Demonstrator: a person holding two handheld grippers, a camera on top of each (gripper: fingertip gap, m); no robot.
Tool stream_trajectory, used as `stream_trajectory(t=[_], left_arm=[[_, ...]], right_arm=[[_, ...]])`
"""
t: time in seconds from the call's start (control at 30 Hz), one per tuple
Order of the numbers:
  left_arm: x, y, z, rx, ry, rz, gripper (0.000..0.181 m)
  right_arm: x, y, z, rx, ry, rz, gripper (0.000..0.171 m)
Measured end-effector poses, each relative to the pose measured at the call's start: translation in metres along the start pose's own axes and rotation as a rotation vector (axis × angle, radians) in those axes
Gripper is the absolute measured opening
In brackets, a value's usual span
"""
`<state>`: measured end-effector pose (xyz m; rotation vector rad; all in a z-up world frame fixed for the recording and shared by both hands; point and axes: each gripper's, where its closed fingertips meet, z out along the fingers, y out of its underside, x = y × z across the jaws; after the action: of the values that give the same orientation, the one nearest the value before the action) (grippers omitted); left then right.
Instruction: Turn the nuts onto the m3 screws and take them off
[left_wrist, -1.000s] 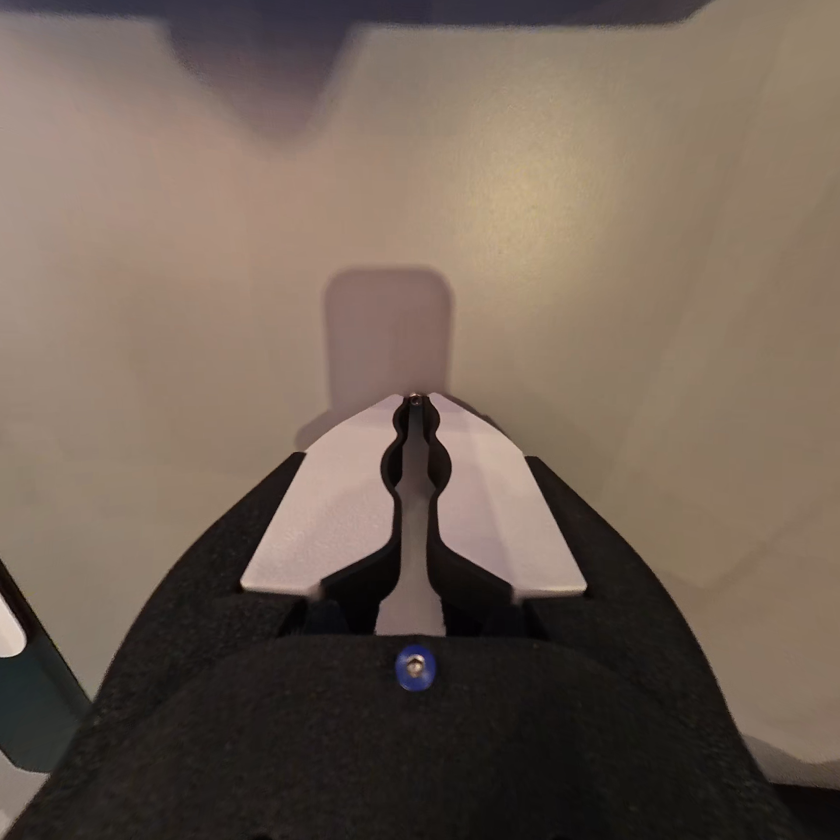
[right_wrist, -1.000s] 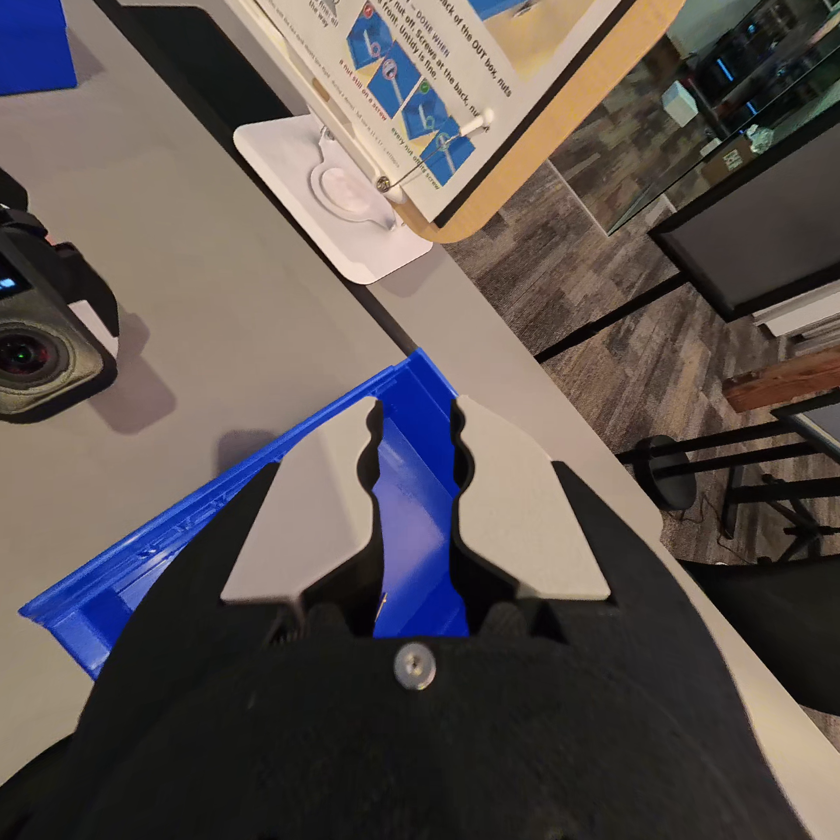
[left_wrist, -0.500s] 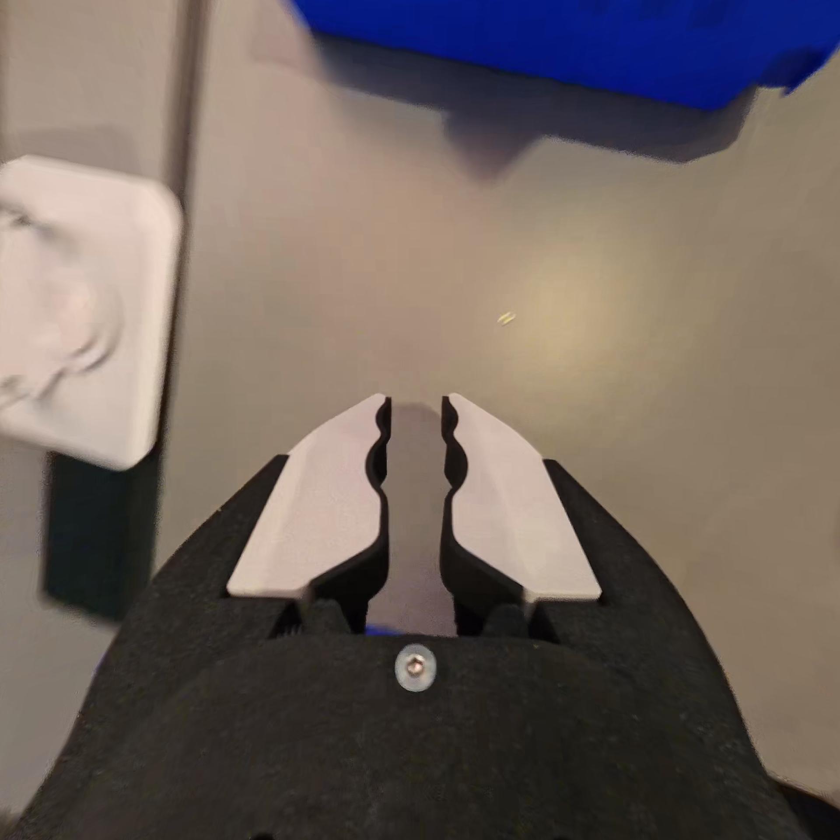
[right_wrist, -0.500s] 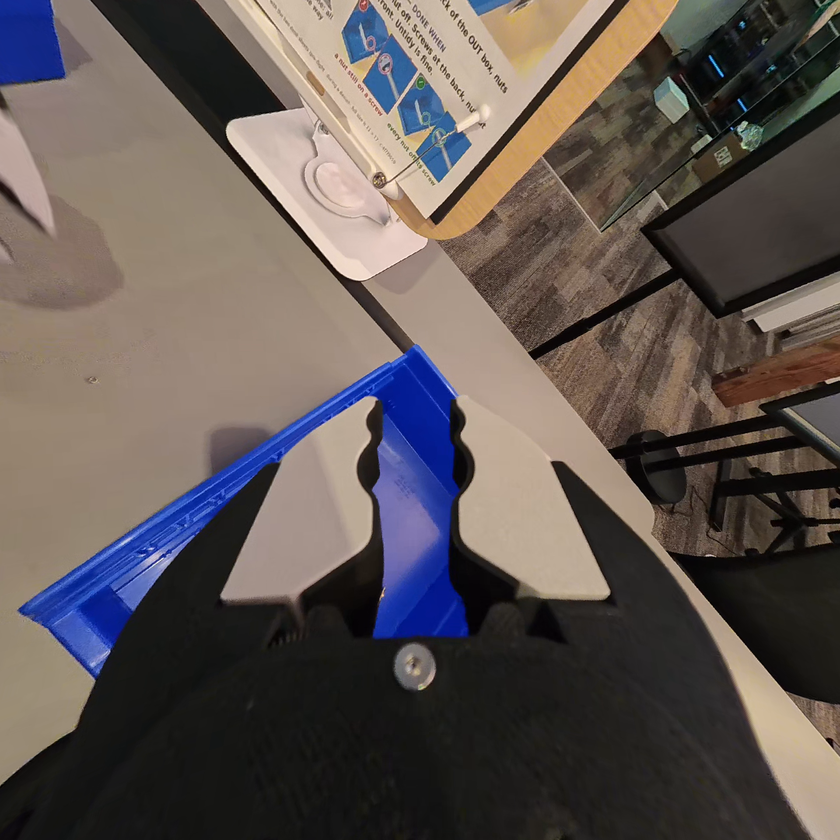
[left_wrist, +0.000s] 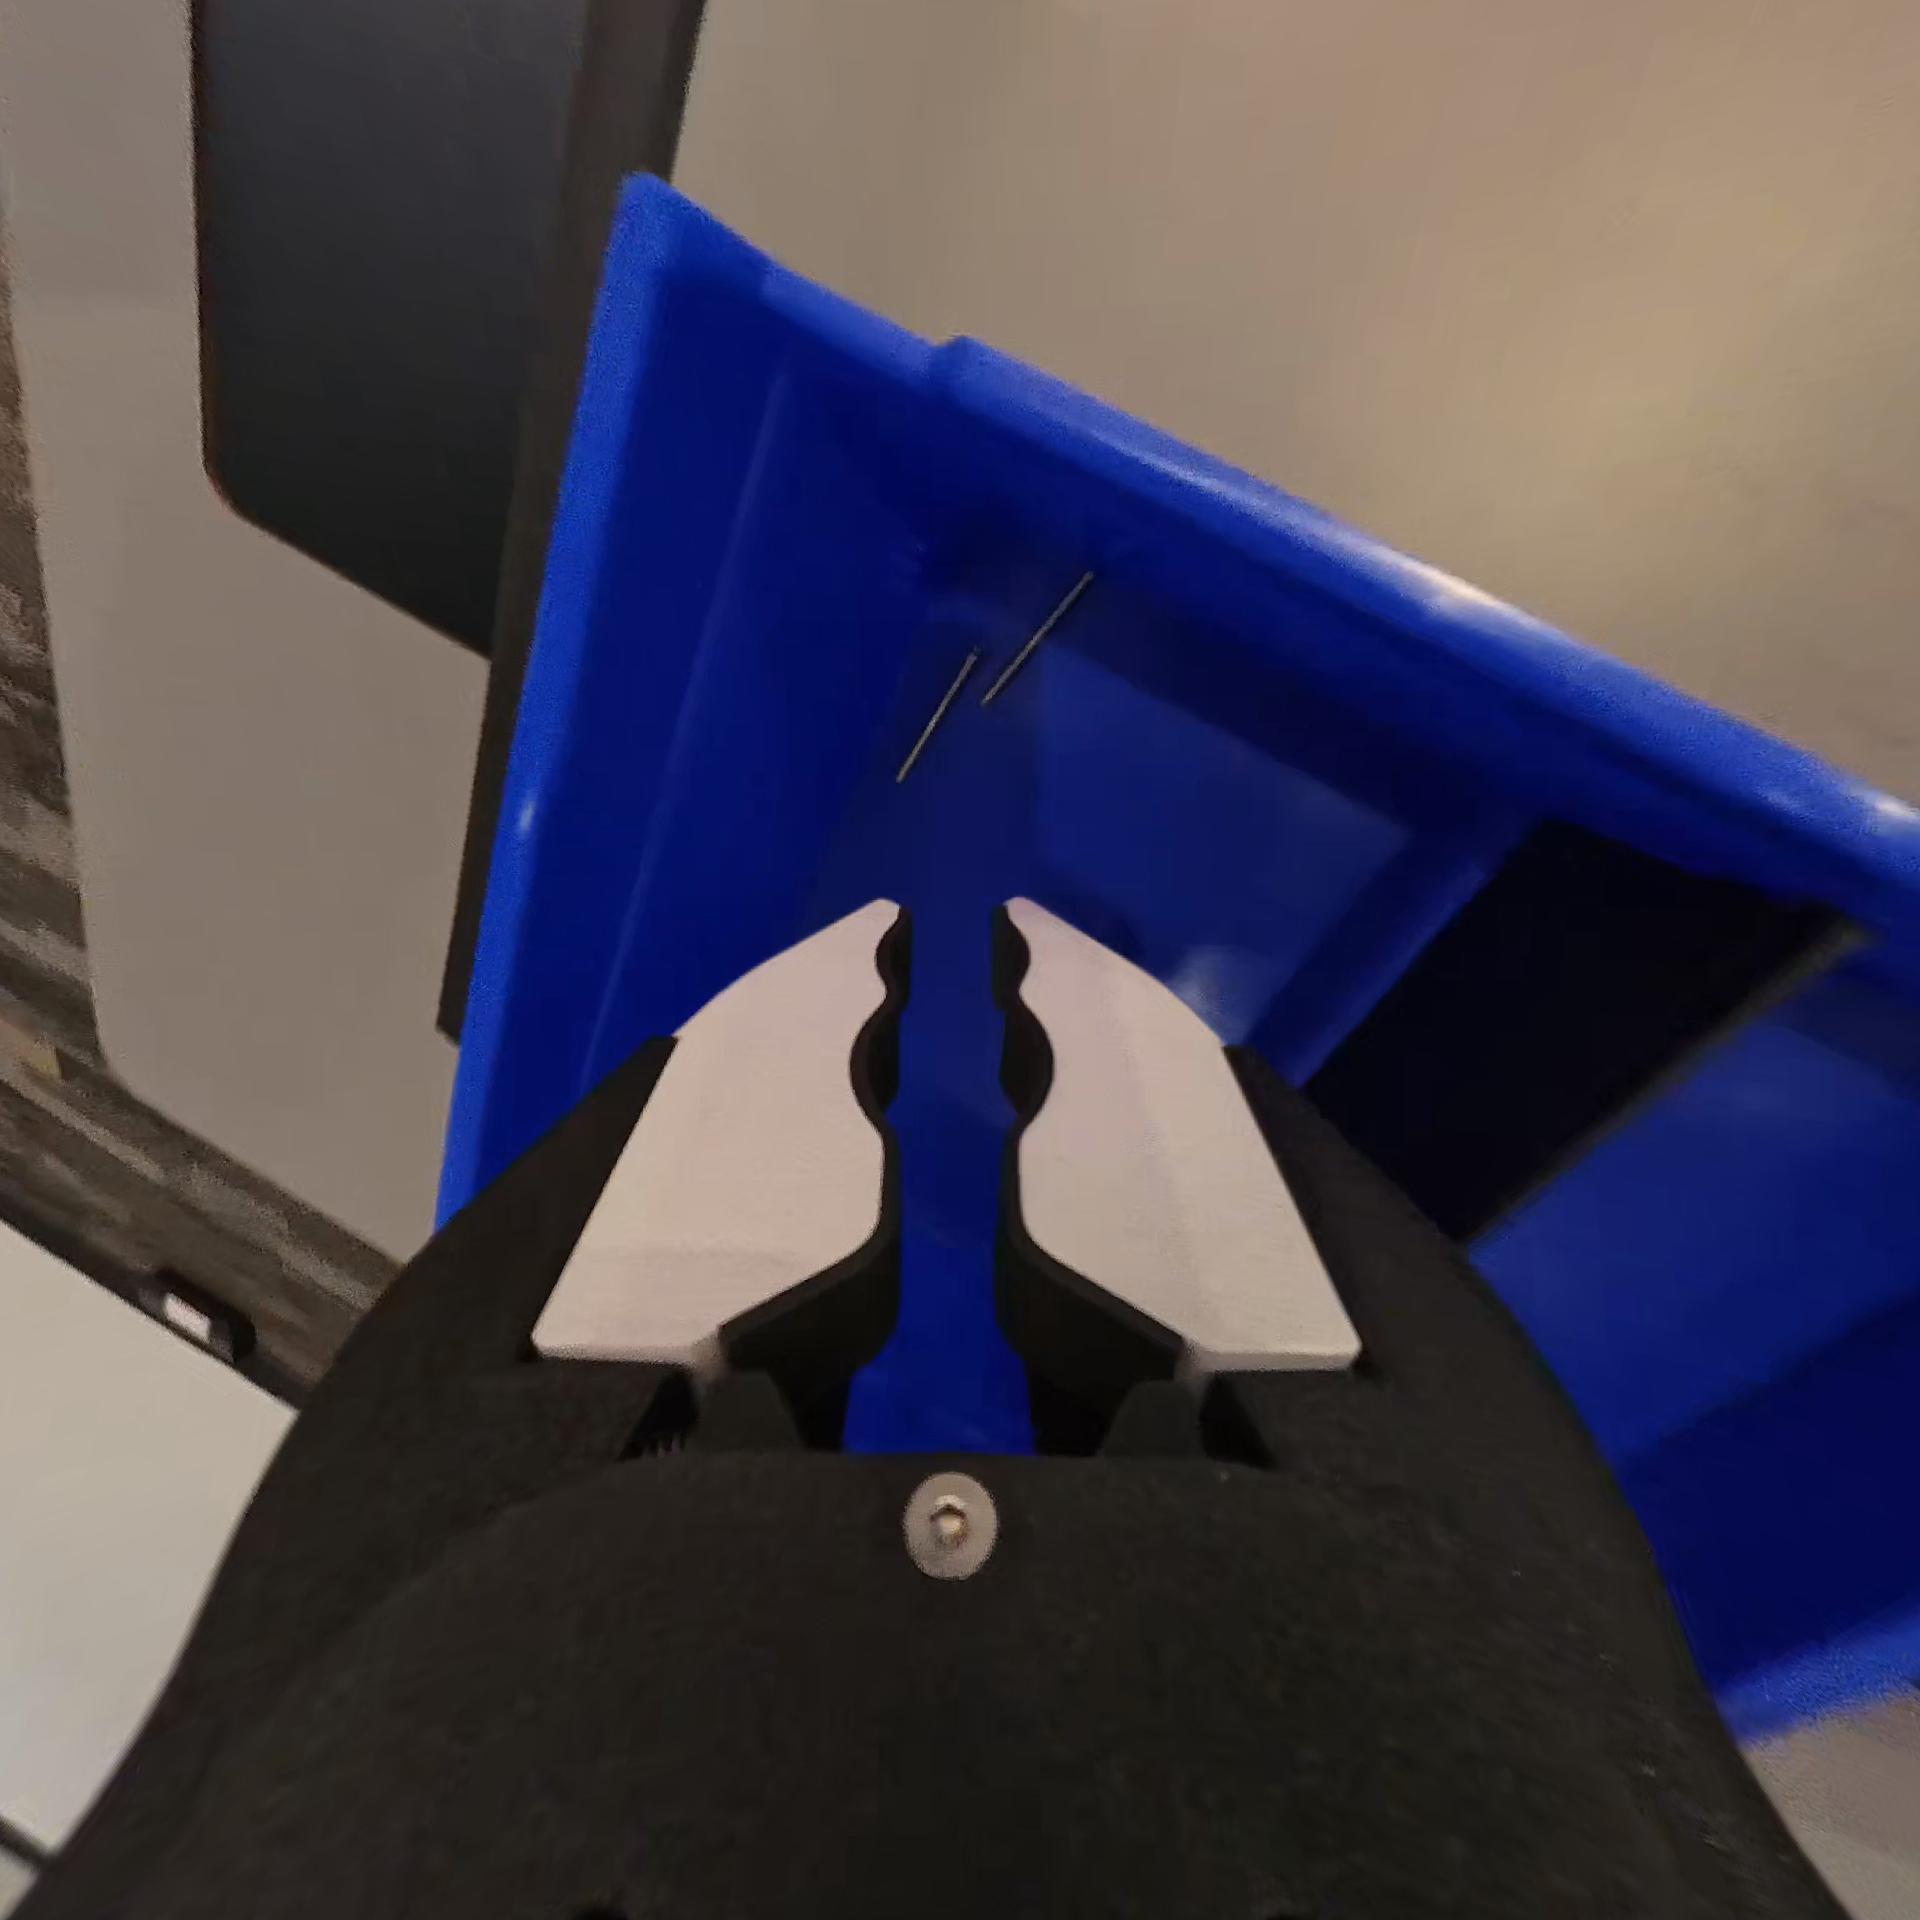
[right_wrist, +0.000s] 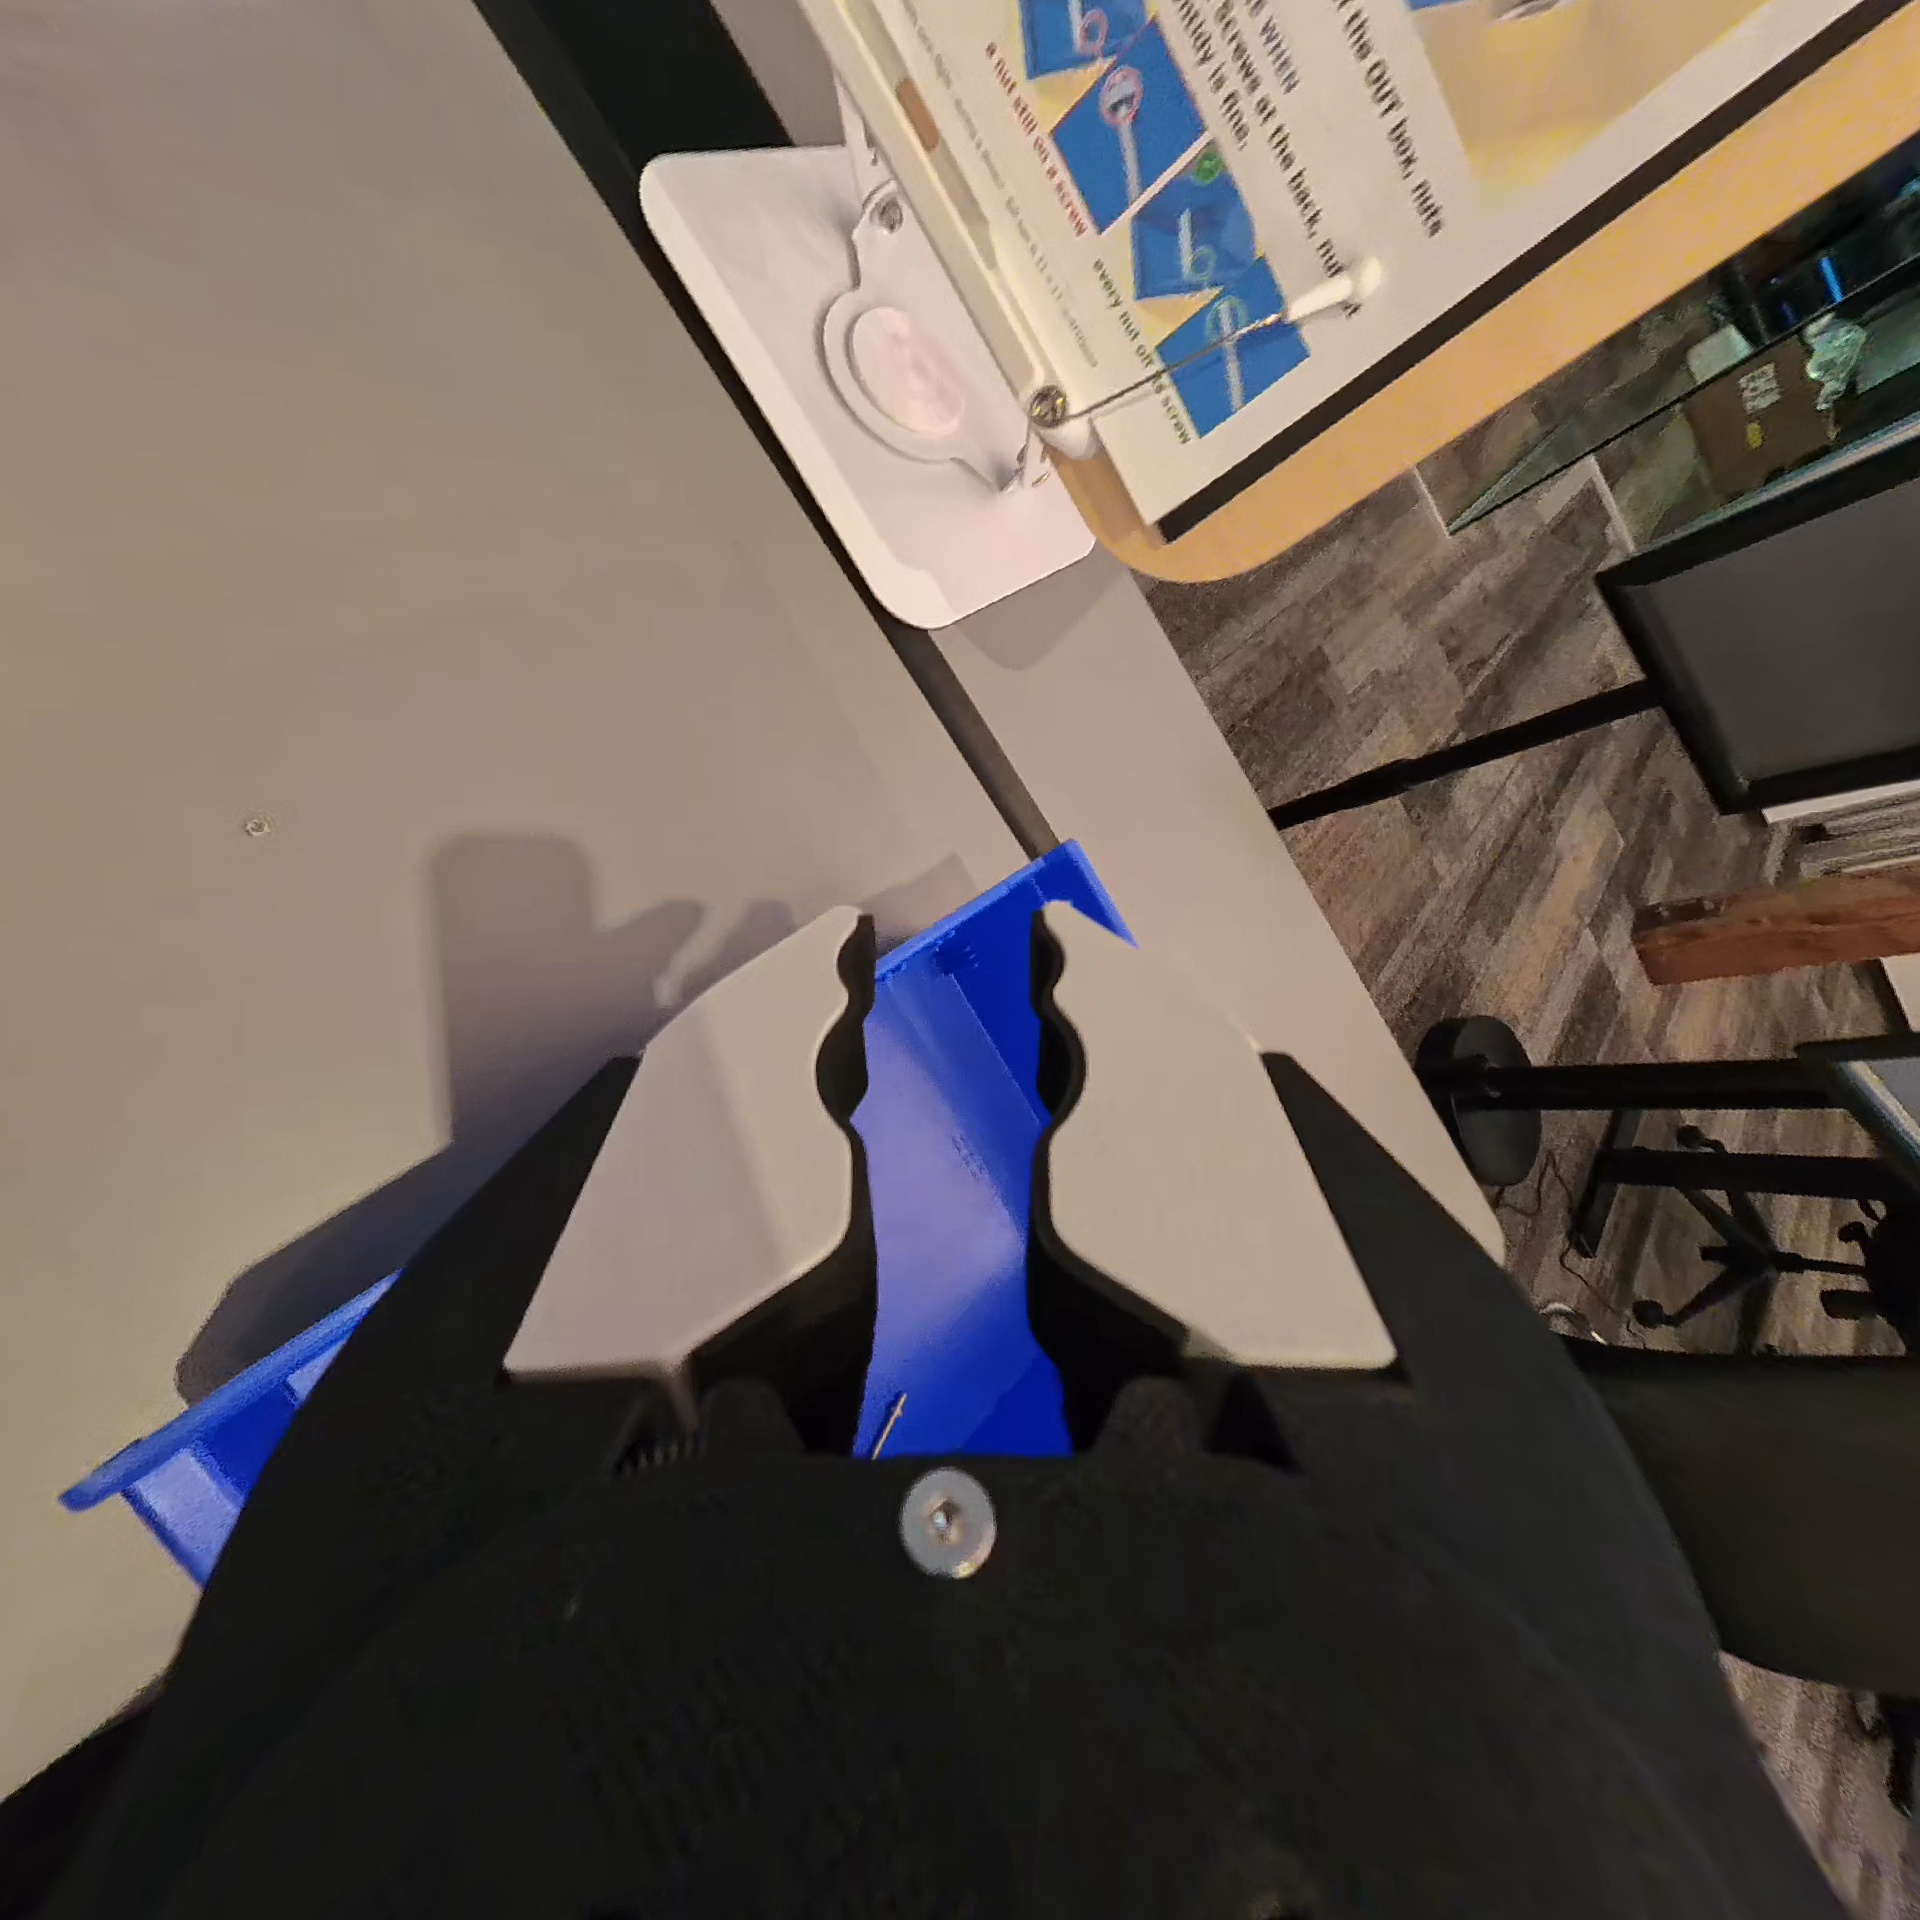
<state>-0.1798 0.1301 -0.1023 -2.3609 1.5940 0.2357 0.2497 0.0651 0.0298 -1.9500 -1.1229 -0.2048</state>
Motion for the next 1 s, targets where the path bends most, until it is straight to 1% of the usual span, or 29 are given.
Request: stream_trajectory(t=[0.07, 0.17, 0.23, 0.33, 0.37, 0.5, 0.63, 0.7, 0.83, 0.9, 1.0], left_arm=[[0.002, -0.005, 0.017, 0.053, 0.031, 0.036, 0.016], [0.004, -0.017, 0.032, 0.132, 0.04, 0.144, 0.02], [0.006, -0.021, 0.04, 0.139, 0.042, 0.202, 0.02], [0.008, -0.018, 0.052, 0.093, 0.056, 0.273, 0.02], [0.009, -0.019, 0.053, 0.098, 0.068, 0.291, 0.014], [0.01, -0.02, 0.053, 0.1, 0.112, 0.299, 0.014], [0.014, -0.019, 0.053, 0.102, 0.168, 0.308, 0.006], [0.014, -0.019, 0.053, 0.103, 0.171, 0.327, 0.005], [0.01, -0.021, 0.053, 0.106, 0.121, 0.353, 0.014], [0.01, -0.021, 0.053, 0.113, 0.118, 0.356, 0.015], [0.011, -0.024, 0.052, 0.137, 0.142, 0.338, 0.022]], right_arm=[[-0.002, 0.005, 0.008, -0.036, -0.004, -0.01, 0.029], [-0.007, 0.01, 0.018, -0.073, -0.024, -0.018, 0.029], [-0.013, 0.011, 0.024, -0.081, -0.055, -0.012, 0.029], [-0.018, 0.013, 0.032, -0.098, -0.078, -0.015, 0.029], [-0.02, 0.014, 0.034, -0.107, -0.083, -0.019, 0.029], [-0.029, 0.016, 0.04, -0.139, -0.105, -0.041, 0.029], [-0.037, 0.018, 0.044, -0.167, -0.124, -0.072, 0.029], [-0.04, 0.019, 0.046, -0.179, -0.13, -0.084, 0.029], [-0.045, 0.019, 0.047, -0.184, -0.147, -0.093, 0.029], [-0.045, 0.019, 0.047, -0.186, -0.149, -0.09, 0.029], [-0.045, 0.021, 0.048, -0.195, -0.153, -0.092, 0.029]])
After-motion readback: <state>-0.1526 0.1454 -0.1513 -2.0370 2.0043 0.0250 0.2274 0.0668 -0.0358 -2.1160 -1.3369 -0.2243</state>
